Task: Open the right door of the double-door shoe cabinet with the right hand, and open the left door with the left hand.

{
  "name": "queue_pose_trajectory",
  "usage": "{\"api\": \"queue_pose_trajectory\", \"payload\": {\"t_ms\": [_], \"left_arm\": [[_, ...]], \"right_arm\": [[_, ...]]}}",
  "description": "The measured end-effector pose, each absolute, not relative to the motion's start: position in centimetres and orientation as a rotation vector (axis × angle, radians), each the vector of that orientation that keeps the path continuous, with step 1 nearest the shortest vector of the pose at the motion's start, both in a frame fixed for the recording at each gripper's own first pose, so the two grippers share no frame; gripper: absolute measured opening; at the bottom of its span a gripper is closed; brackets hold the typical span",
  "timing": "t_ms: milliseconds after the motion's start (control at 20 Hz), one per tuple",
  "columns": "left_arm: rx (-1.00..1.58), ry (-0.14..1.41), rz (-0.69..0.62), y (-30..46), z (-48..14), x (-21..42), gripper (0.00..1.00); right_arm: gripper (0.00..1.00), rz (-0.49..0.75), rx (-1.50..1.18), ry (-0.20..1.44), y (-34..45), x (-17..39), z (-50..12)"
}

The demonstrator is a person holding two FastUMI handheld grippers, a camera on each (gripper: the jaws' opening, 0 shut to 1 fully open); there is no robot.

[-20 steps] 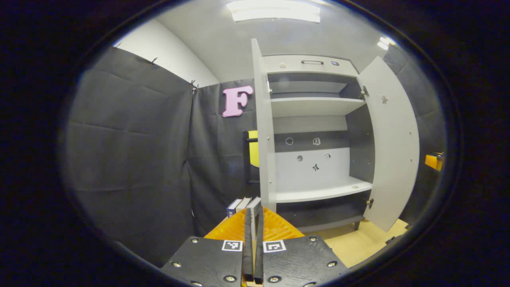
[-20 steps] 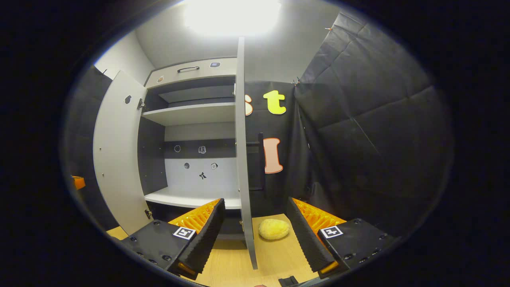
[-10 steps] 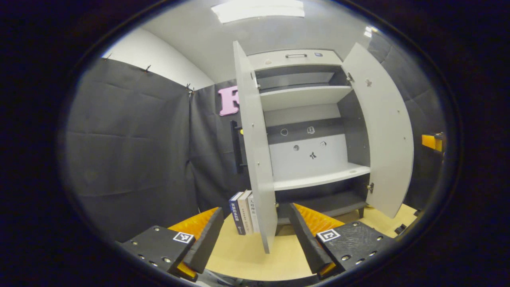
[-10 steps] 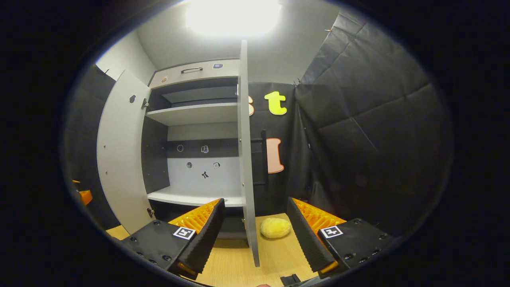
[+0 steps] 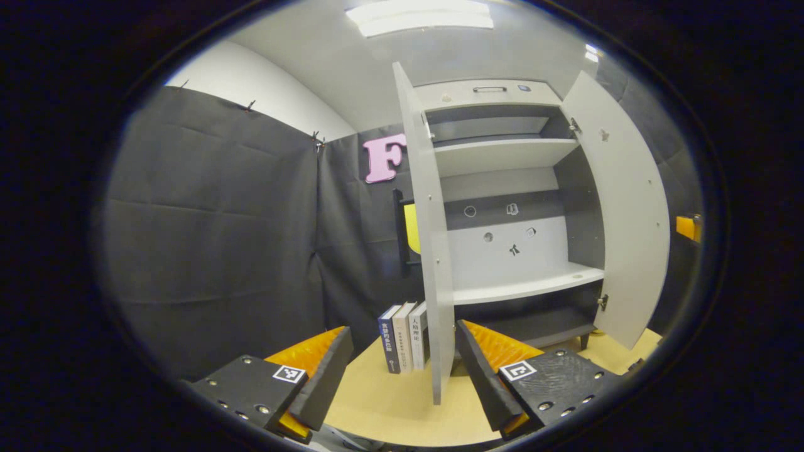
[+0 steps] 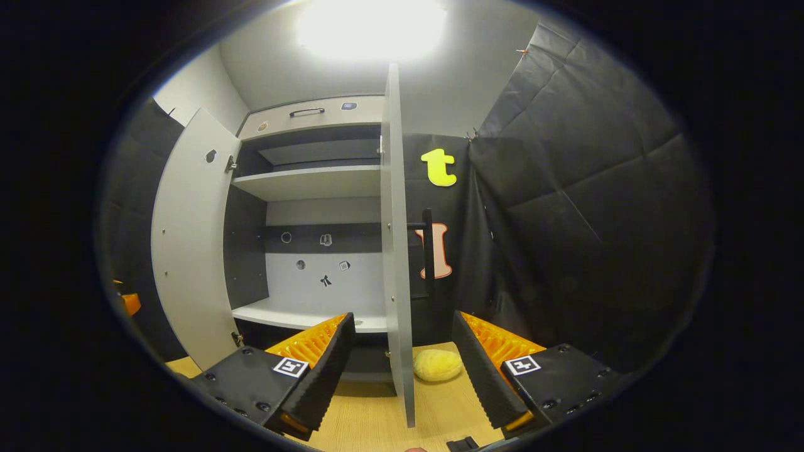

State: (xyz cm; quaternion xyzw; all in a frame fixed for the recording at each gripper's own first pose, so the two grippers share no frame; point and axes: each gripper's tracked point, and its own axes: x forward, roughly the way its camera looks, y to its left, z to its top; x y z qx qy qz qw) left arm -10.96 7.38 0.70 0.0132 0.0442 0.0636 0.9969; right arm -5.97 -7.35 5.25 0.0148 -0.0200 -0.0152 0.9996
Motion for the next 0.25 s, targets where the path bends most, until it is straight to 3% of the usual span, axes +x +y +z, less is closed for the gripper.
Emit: {"api": "queue_pose_trajectory", "payload": {"t_ms": [250], "left_arm": [[0.030,0.072,0.142,8.17,0.99,-9.72,0.96]], "right_arm": [[0.98,-0.039,0.035,-0.045,-7.55,-5.15,5.13]]}}
